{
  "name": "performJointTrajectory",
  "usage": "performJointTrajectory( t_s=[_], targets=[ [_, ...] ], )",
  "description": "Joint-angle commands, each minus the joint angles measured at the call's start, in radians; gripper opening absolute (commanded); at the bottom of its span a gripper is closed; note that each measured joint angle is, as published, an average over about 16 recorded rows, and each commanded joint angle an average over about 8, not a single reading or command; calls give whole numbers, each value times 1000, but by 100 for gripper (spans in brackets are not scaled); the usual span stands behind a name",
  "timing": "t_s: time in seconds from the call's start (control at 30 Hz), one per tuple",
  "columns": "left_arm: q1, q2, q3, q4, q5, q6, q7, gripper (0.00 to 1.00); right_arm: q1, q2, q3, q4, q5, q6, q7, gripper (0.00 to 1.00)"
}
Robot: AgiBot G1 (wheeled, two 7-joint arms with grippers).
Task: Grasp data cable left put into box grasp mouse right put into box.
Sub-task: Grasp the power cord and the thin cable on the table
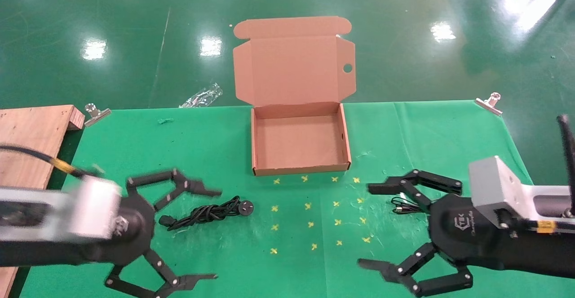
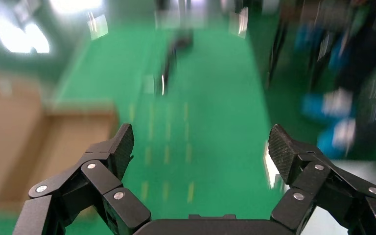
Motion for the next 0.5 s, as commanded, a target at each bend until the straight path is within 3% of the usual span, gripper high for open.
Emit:
performJointTrajectory(
  t_s=[0.03, 0.23, 0.5],
  targets=[
    [-31, 2, 38, -5, 108, -3, 12, 100, -12, 20, -11, 12, -46, 27, 18, 100],
    [-85, 115, 159, -6, 403, -62, -110, 100, -26, 44, -11, 19, -75, 58, 33, 100],
    [-109, 266, 265, 9, 677, -133, -269, 100, -25, 66, -5, 21, -76, 56, 41, 100]
  ],
)
